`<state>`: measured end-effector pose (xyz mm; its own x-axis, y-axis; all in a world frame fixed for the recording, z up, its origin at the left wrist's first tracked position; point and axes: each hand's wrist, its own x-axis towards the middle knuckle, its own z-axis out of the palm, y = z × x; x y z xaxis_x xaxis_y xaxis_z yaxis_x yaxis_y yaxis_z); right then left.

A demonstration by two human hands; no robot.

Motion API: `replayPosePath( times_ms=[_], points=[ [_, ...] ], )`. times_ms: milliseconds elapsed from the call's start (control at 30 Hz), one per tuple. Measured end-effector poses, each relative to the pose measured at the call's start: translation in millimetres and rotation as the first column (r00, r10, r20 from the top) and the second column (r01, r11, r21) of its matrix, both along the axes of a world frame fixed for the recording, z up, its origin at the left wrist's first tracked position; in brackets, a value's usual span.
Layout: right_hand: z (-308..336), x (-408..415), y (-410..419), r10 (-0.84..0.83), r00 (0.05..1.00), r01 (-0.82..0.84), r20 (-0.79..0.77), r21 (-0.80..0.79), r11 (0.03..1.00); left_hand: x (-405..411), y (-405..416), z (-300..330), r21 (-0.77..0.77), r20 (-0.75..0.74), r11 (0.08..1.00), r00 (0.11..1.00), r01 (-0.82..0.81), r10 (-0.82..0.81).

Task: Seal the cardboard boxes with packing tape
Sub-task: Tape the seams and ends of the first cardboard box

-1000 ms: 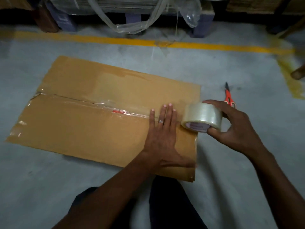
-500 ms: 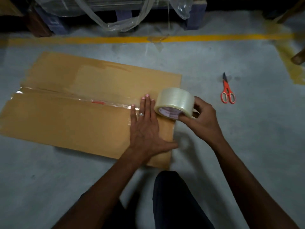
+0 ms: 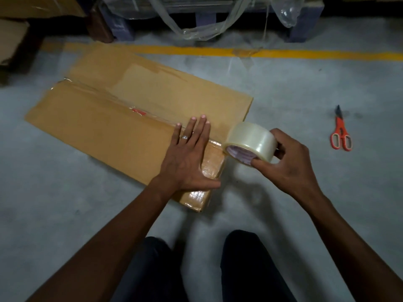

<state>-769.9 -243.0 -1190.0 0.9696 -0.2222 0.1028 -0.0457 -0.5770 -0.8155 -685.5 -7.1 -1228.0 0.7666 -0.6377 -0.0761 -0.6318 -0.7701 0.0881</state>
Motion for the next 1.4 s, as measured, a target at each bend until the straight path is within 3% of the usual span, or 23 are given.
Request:
replayPosePath(
  times_ms=[267,500,733,967,1067,1200,1400],
  points=[
    [-24,-30,-29,-0.023,0.989,0.023,-0.146,-0.005,1.000,-1,-3,-3,0.000,0.047,0.994,0.993,0.107,-0.107],
    [-72,-32,-17,-0.089,0.988,0.092,-0.130,0.016,0.996,-8,-15,-8,0.046,0.050,0.988,0.987,0.150,-0.152],
    [-101,-22,-3,-0.057,0.978,0.078,-0.199,0.098,0.992,-33,-51,-2,0.170,0.031,0.985,0.999,-0.023,0.018],
    [-59,4,-24,0.121,0.965,-0.024,-0.232,0.383,0.924,-48,-74,0,0.236,0.039,0.957,0.986,-0.167,0.163],
    [-58,10,-13,0.149,0.950,-0.052,-0.274,0.330,0.942,-53,-75,-4,0.198,0.059,0.960,0.980,-0.199,0.191],
    [-71,7,-7,0.072,0.967,-0.023,-0.243,0.199,0.980,-46,-69,-4,0.244,0.050,0.960,0.990,-0.139,0.131],
    [-76,5,15,0.203,0.952,-0.121,-0.230,0.326,0.937,-7,-16,-2,0.239,0.029,0.971,0.999,0.026,-0.034]
  ],
)
